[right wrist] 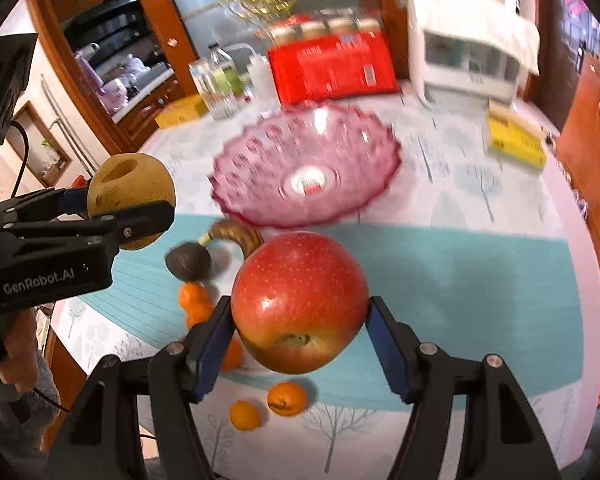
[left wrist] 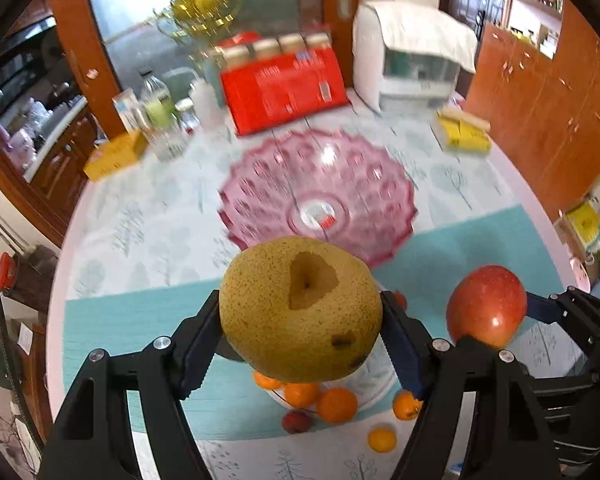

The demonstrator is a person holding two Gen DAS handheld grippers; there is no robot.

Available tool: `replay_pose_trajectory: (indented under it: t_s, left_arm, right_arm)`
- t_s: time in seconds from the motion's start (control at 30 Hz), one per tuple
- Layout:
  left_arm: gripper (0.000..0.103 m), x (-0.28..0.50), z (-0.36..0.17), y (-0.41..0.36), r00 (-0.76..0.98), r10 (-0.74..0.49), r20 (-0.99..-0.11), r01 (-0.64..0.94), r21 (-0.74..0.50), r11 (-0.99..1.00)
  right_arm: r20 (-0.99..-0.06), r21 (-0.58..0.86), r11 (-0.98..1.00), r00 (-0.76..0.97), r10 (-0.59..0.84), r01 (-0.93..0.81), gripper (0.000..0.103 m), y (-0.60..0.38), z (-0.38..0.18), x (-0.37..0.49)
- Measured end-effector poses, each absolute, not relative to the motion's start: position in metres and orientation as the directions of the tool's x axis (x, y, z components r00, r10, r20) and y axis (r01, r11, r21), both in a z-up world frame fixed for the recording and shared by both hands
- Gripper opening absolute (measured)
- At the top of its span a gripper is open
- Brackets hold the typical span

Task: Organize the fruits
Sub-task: 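Lift the pear with the left tool while the right tool carries the apple toward the pink bowl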

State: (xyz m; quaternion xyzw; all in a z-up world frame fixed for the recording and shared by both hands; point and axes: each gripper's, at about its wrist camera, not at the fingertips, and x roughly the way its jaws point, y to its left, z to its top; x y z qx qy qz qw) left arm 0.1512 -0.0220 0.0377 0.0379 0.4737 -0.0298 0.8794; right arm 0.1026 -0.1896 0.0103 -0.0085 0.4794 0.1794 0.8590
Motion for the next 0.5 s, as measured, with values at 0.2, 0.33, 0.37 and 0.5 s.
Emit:
replay_pose_trajectory:
  t_s: [0.2,0.33,0.37,0.5]
  left_arm:
    - [0.073,0.168,0.073,-0.003,0.598,0.006,-0.802,0.057,0.05,0.997]
    - [0.074,0.184,0.093,0.007,0.646,0.047,-0.762,0.028,0.086,0.996]
    - [0.074,0.188,0.096,0.009,0.651,0.051,-0.758,0.023,0.088,0.996]
    - [0.074,0.207,0.1,0.016,0.665,0.063,-0.745,0.007,0.091,0.996]
  right_arm:
    - [-0.781,0.118,0.931,0.547,0.301,-0.345,0.067,-0.178,0.054,0.129]
    - [-0.75,0.073,0.94,0.604,0.272,-0.332,0.067,-0.174,0.081,0.156]
    - [-0.742,0.061,0.944,0.618,0.26,-0.324,0.067,-0.173,0.088,0.164]
    - [-0.728,0.039,0.955,0.646,0.228,-0.293,0.067,-0.17,0.103,0.195]
